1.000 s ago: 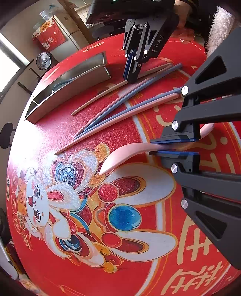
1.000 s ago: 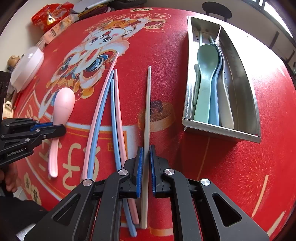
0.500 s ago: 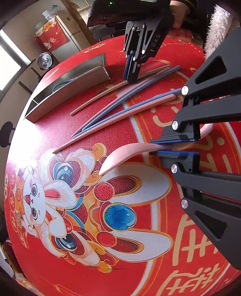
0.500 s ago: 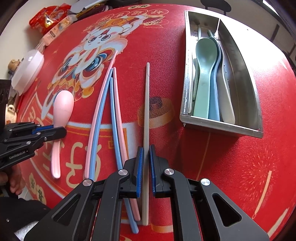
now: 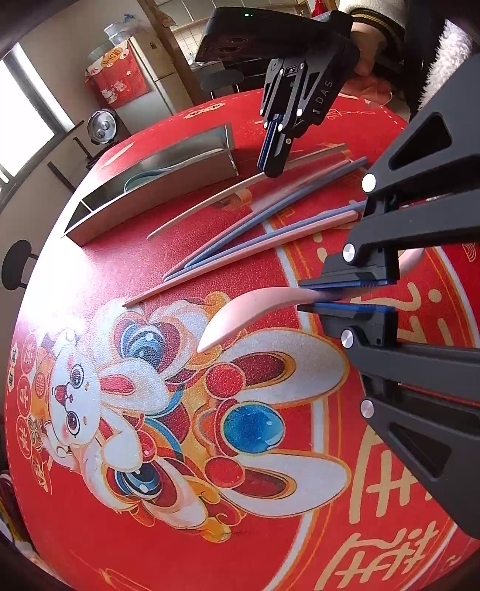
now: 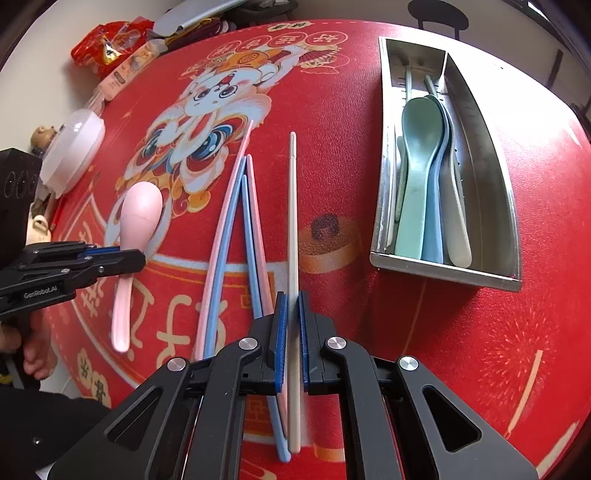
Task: Organize utensils
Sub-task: 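Lift the pink spoon and white chopstick and carry them over the steel tray, then lower the pink spoon and white chopstick into the tray and open both grippers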
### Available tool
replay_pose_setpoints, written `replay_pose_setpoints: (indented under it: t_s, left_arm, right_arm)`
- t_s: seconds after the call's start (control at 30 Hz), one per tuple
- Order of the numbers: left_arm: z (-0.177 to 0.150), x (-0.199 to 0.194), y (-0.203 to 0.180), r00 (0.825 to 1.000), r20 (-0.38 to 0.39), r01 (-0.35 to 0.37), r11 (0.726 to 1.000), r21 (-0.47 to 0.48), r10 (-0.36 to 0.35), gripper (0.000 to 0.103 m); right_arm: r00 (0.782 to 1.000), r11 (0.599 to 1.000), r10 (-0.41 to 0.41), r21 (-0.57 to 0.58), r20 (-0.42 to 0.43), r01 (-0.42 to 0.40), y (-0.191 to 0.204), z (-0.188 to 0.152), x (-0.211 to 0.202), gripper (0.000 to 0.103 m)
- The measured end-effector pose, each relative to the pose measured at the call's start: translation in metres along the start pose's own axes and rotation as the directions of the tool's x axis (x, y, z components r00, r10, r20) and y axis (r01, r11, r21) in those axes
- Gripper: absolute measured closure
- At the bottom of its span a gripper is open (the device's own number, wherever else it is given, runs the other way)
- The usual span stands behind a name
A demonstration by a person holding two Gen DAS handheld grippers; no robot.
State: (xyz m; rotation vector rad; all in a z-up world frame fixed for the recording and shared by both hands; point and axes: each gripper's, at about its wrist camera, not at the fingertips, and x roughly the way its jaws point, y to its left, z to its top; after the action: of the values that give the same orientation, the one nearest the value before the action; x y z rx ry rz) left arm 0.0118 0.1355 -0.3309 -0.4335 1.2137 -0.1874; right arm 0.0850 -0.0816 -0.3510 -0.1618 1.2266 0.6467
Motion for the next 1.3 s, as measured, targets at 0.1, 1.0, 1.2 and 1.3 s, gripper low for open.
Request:
replay_pose_setpoints:
  t_s: [0.1, 1.0, 1.2, 1.3]
  left_arm:
    - [0.004, -0.007, -0.002, 1.000, 0.014, 0.006, 1.000, -0.001, -0.006, 0.097]
    - [0.103, 0.023, -0.127, 0.996, 0.005, 0.091, 0.971, 0.220, -0.094, 0.097]
    - [0.133, 0.058, -0.154, 0.996, -0.052, 0.087, 0.961, 0.261, -0.076, 0.097]
    - [0.144, 0.072, -0.162, 0.996, -0.066, 0.070, 0.959, 0.274, -0.054, 0.097]
  right_arm:
    - [1.000, 1.000, 0.019, 0.014, 0.024, -0.020, -0.001, 0.003, -0.007, 0.097]
    - [0.967, 0.981, -0.014, 0.191, 0.255, -0.036, -0.087, 0.048, -0.076, 0.097]
    - [0.964, 0.974, -0.037, 0.225, 0.264, -0.024, -0.115, 0.063, -0.071, 0.097]
    - [0.966, 0.973, -0.040, 0.230, 0.255, -0.021, -0.122, 0.071, -0.063, 0.097]
